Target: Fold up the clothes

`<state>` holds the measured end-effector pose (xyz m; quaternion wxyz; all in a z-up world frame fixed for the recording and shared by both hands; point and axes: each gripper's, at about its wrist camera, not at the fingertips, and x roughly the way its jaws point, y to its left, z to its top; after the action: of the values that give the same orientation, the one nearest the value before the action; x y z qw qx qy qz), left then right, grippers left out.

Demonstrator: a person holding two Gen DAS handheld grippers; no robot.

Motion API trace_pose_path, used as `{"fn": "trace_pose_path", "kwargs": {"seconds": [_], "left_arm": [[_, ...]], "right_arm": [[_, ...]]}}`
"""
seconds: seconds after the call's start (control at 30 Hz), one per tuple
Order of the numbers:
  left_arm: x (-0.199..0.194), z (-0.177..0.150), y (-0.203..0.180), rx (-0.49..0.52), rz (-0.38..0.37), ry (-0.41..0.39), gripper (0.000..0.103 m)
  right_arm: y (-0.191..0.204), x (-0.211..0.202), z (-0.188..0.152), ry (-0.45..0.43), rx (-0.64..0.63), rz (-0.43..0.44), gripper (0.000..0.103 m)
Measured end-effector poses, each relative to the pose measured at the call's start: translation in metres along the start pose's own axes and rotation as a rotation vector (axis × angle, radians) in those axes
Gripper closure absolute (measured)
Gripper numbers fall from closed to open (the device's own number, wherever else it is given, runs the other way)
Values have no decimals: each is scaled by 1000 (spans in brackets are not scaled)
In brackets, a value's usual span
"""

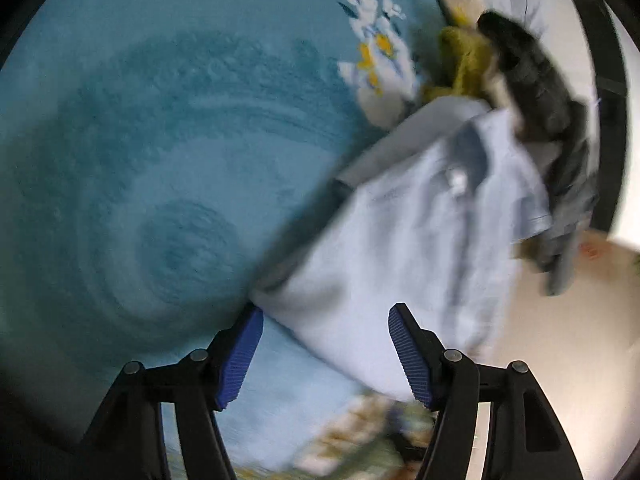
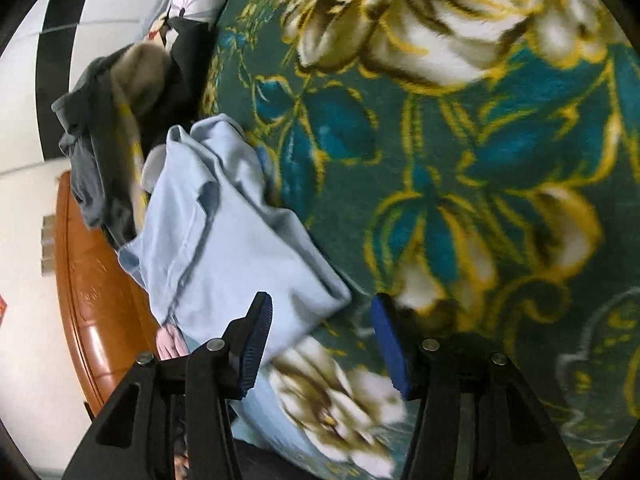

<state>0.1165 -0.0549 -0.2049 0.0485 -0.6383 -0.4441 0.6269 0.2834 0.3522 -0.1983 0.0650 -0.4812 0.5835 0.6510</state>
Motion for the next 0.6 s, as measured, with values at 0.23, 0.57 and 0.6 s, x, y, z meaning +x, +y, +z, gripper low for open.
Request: {"fn": "trace_pose_path", "kwargs": {"seconds": [0.23,0.57,0.6], "left_arm": [[3,-11,19,-169,-125,-107,35],[-44,-12,-49,-4,-131,-230,95],[-62,-12,-64,48,-154,-251,95]], "right_arm": [[10,9,-3,-76,24,82,73],[93,-15,-2,-120,-76,171,96],[117,-30,-2,-133,-124,206,96]]}}
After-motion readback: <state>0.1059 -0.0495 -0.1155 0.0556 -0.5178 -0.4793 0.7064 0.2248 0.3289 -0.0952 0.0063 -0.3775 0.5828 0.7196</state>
